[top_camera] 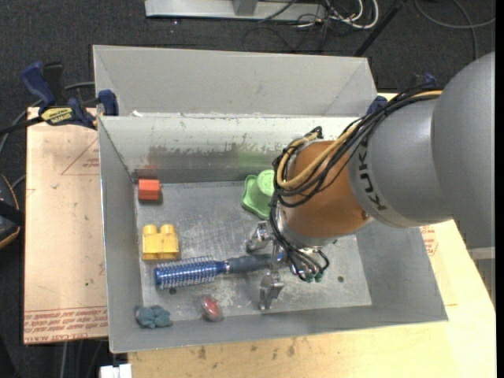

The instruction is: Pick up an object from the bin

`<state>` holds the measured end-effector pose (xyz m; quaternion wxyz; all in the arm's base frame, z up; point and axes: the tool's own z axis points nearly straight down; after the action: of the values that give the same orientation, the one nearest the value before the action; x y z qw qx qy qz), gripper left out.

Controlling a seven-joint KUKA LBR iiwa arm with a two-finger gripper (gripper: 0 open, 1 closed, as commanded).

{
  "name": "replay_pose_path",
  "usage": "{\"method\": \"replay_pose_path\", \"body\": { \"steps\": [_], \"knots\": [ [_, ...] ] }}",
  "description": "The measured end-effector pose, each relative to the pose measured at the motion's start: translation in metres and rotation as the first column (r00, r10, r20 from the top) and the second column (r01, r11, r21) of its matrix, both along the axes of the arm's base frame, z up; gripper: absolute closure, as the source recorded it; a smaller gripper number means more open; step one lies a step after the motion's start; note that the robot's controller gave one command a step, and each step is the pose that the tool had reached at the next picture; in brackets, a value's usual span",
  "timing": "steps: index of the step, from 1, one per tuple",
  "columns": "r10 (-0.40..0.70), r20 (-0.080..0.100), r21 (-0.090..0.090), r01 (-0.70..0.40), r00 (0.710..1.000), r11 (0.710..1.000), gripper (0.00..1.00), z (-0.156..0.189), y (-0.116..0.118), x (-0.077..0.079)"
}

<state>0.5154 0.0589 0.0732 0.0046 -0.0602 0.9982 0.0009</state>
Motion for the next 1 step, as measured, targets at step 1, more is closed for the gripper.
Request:
{"method": "replay_pose_path", "body": {
  "steps": [1],
  "knots": [
    [0.000, 0.002, 0.001, 0.000, 1.000, 1.000, 1.00, 0.0018, 0.0005, 0.0011]
  ]
}}
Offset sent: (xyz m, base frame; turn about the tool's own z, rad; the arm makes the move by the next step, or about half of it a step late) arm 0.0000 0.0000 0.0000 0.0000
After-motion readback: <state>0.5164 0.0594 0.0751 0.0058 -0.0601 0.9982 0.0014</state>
